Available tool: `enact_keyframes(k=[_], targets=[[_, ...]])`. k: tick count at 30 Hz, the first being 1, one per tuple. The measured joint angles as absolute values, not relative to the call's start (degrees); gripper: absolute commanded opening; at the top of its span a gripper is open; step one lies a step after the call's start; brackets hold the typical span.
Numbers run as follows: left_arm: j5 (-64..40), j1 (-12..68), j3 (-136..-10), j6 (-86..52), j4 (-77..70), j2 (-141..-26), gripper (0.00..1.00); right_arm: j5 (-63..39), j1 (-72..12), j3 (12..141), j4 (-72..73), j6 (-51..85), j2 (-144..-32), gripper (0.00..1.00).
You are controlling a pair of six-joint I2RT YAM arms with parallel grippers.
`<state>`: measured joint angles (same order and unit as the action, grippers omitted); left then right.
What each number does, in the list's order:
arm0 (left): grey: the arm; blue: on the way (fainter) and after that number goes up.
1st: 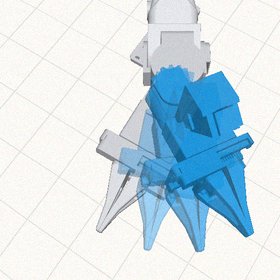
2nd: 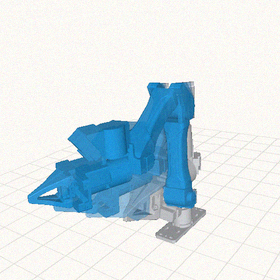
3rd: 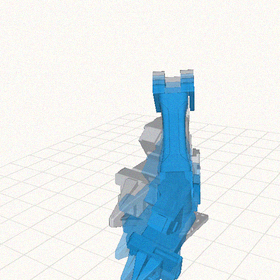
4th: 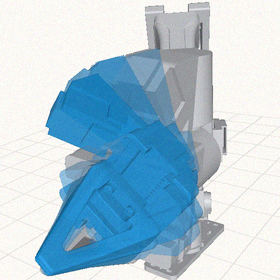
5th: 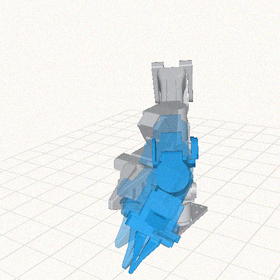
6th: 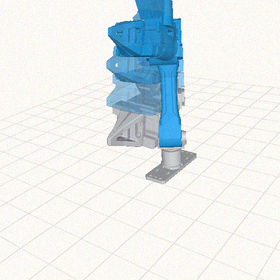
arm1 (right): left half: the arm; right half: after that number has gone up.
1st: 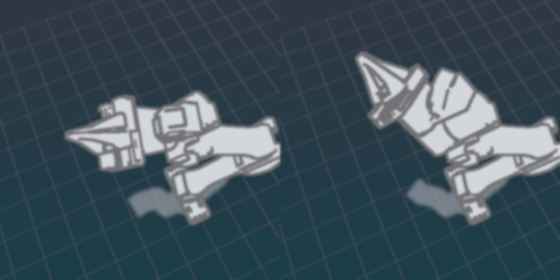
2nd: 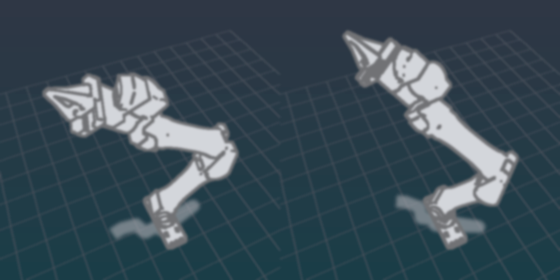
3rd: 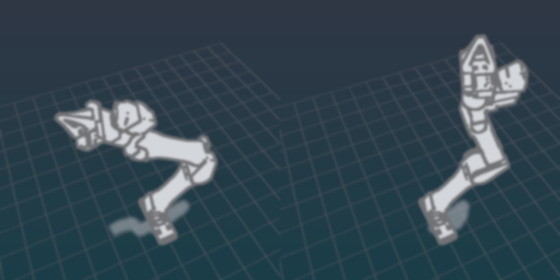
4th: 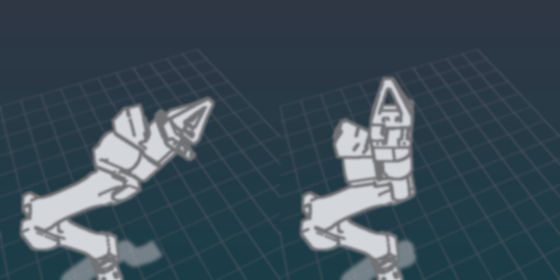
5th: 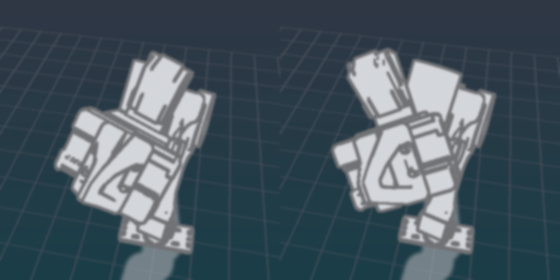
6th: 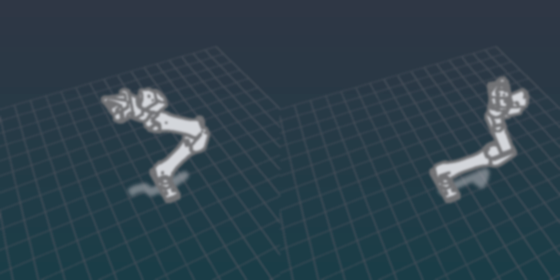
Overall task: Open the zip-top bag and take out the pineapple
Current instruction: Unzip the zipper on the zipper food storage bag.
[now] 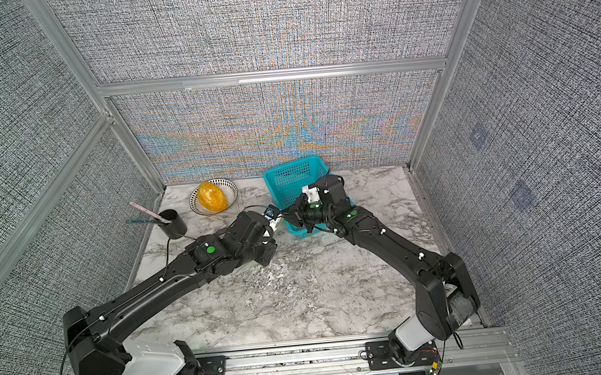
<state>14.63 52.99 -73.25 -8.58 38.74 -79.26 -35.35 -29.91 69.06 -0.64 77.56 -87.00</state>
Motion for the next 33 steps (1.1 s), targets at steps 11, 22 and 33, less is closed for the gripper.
enact_keyframes(k=[11, 22, 33], targets=[[14.92, 51.64, -68.64, -9.10, 40.84, -73.76, 0.23, -35.14, -28.80, 69.47, -0.32, 78.39, -87.35, 0.00], [14.24, 51.18, -71.94, -8.91, 41.45, -74.15, 0.52, -34.76, -30.52, 71.26, 0.64, 79.18, -89.17, 0.00], [10.52, 50.33, -80.95, -5.19, 40.69, -80.79, 0.41, -34.22, -31.88, 73.19, -1.23, 79.53, -89.58, 0.00]])
